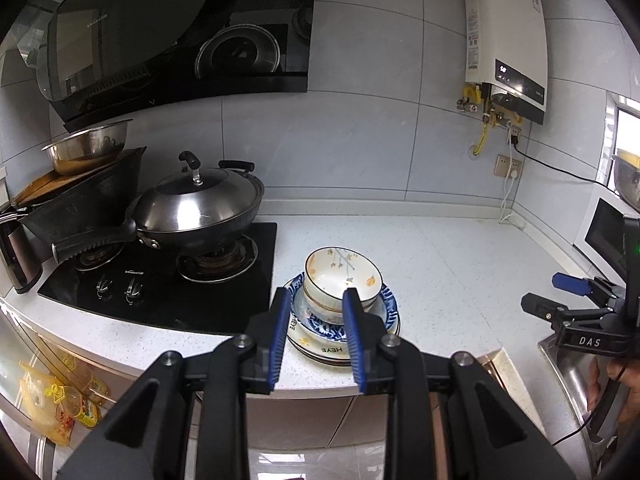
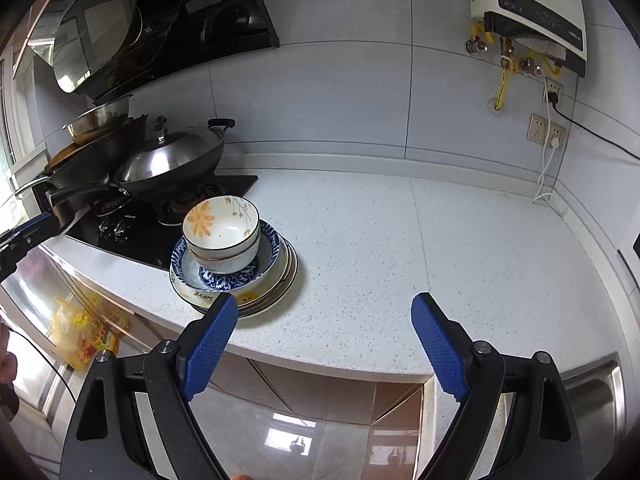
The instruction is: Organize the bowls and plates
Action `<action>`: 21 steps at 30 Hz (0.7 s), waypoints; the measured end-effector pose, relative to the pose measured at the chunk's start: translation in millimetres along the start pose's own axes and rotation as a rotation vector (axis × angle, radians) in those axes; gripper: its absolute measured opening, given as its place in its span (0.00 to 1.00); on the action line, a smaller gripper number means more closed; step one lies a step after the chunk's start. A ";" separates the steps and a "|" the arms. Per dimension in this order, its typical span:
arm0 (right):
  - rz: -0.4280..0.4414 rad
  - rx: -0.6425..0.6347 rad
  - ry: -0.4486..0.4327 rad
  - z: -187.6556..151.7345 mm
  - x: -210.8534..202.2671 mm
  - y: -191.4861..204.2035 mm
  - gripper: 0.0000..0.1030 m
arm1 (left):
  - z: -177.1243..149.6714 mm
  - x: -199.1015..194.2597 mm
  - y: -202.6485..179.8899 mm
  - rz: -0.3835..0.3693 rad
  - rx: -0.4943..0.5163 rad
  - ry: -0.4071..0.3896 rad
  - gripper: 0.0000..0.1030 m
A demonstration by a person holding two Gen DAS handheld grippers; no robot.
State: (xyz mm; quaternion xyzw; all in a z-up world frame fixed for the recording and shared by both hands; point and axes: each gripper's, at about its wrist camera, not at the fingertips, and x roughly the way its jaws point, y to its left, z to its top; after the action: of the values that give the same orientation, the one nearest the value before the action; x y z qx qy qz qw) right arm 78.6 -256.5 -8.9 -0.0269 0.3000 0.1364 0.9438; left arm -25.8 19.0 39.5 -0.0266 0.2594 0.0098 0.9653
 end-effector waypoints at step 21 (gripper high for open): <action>-0.059 -0.008 -0.101 13.0 -23.8 38.5 0.98 | -2.2 -6.8 28.9 -0.056 0.063 0.004 0.66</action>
State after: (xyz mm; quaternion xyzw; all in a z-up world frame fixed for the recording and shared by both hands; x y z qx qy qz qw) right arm 56.7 -223.5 16.6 -0.0325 0.2503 0.1108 0.9613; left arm -33.7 47.7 39.7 -0.0035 0.2606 -0.0253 0.9651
